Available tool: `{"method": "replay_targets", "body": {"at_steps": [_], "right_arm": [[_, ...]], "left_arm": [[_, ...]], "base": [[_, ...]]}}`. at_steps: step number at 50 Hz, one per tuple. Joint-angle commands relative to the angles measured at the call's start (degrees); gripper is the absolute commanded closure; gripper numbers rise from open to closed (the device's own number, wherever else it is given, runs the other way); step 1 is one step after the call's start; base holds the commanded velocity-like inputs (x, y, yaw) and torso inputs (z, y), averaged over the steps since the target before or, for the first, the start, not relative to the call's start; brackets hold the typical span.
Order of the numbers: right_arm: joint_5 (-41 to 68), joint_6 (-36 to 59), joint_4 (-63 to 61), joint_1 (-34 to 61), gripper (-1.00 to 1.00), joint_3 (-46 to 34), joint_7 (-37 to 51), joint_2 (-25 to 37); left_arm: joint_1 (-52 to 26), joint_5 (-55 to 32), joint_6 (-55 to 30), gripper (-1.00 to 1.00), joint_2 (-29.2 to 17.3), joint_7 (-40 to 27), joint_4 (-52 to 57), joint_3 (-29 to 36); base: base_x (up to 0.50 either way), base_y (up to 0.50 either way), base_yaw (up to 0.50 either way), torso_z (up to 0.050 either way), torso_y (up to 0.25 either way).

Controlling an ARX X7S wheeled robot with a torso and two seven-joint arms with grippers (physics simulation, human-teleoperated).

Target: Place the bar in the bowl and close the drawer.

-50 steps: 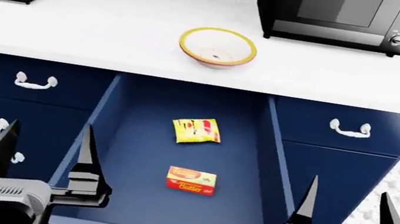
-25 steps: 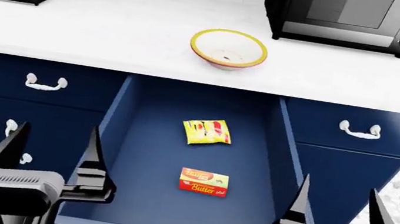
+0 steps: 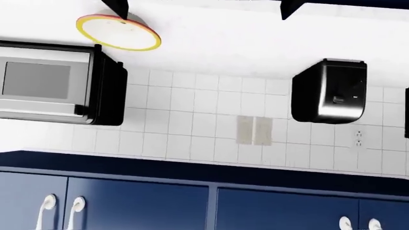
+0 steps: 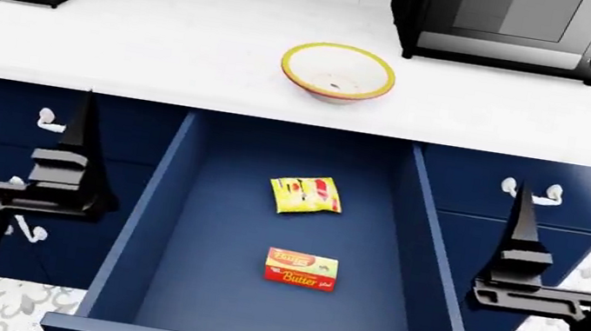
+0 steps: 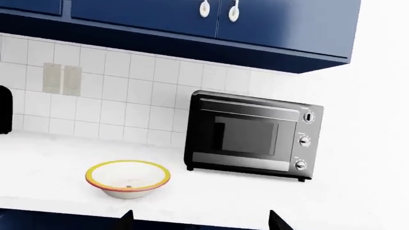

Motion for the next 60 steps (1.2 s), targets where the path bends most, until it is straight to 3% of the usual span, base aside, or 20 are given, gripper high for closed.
{"method": "replay_targets", "body": {"at_steps": [1, 14, 45, 60], "right_arm": [[16.40, 3.44, -0.60, 11.92, -1.00, -1.15, 4.75, 9.89], [31.35, 14.31, 4.48, 36.65, -1.00, -9.85, 4.62, 8.87], [31.29, 15.32, 3.92, 36.50, -1.00, -10.15, 4.69, 8.64], [34.15, 17.83, 3.92, 39.89, -1.00, -11.62, 4.83, 8.40]], "left_arm": [[-12.64, -23.01, -0.81, -1.00, -12.69, -9.96, -0.49, 0.56], [-28.76, -35.77, -3.97, -1.00, -15.42, -10.30, -7.76, 6.70], [-28.02, -36.21, -4.08, -1.00, -16.12, -10.97, -7.89, 6.15], [-27.37, -36.37, -4.05, -1.00, -16.39, -10.92, -7.88, 5.71]], "base": [[0.00, 0.00, 0.00, 0.000, 0.000], [0.00, 0.00, 0.00, 0.000, 0.000], [0.49, 0.00, 0.00, 0.000, 0.000], [0.00, 0.00, 0.00, 0.000, 0.001]]}}
